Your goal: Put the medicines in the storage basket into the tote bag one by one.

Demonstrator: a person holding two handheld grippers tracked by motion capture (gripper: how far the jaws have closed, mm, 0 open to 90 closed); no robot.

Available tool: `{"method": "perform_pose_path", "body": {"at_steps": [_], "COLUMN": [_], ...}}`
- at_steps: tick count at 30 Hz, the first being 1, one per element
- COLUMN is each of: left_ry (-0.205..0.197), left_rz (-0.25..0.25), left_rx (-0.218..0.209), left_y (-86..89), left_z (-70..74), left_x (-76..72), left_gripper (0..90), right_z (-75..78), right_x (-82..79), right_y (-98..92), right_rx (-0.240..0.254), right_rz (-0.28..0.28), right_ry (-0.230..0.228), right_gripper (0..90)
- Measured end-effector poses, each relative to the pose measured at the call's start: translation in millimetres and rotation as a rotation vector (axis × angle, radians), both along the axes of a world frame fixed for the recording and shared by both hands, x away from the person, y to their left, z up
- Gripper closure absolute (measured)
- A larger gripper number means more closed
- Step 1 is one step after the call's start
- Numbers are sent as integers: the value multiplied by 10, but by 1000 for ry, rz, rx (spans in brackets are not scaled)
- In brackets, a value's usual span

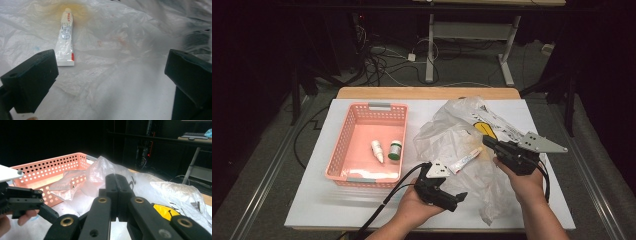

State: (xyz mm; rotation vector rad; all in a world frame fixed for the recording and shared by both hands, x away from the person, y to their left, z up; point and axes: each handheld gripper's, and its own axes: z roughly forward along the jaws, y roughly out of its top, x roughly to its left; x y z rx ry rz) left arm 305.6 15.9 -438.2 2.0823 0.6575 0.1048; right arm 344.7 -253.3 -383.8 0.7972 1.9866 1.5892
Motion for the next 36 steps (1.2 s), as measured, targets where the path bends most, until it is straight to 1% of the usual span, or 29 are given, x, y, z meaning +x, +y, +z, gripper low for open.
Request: {"method": "perform_pose_path", "body": {"at_steps": [2, 5, 7, 9, 11, 14, 16, 17, 19, 22, 25, 26, 27, 29, 31, 36], "left_ry": [2, -14, -16, -4, 4, -2, -20, -22, -20, -27, -56, -59, -59, -63, -55, -51], "left_rz": [-3, 1, 1, 11, 24, 37, 54, 61, 73, 94, 123, 134, 144, 168, 188, 241], "left_rx": [-14, -5, -5, -7, -24, -29, -15, -14, -21, -25, -1, -3, -6, 3, -3, -13], "left_y": [33, 85, 133, 182, 240, 323, 378, 410, 472, 564, 663, 704, 746, 824, 904, 1114], "left_z": [30, 74, 97, 118, 148, 205, 236, 248, 271, 311, 350, 359, 364, 369, 371, 407], "left_x": [-28, -58, -55, -34, -22, -19, -16, -11, 0, 14, 35, 50, 65, 92, 121, 193], "left_gripper": [0, 0, 0, 0, 0, 0, 0, 0, 0, 0, 0, 0, 0, 0, 0, 0], "right_z": [-2, -2, -3, -3, -2, 1, 1, 1, 0, 2, 8, 9, 9, 7, 6, 11], "right_x": [-2, -5, -7, -9, -11, -10, -5, -2, 2, -2, -4, -6, -6, -6, -4, -5], "right_y": [-1, -1, -2, -3, -5, -15, -22, -27, -36, -44, -46, -45, -44, -42, -43, -47], "right_rx": [0, 0, 1, 2, 0, 0, 0, 3, 5, 8, 6, 6, 6, 5, 5, 8], "right_rz": [-1, 0, -1, 0, 0, -1, -1, -3, -5, -7, -5, -5, -5, -4, -4, -5], "right_ry": [0, 0, 1, 2, 0, -4, -5, -3, -2, 1, -3, -3, -4, -4, -3, -6], "right_gripper": [900, 900, 900, 900, 900, 900, 900, 900, 900, 900, 900, 900, 900, 900, 900, 900]}}
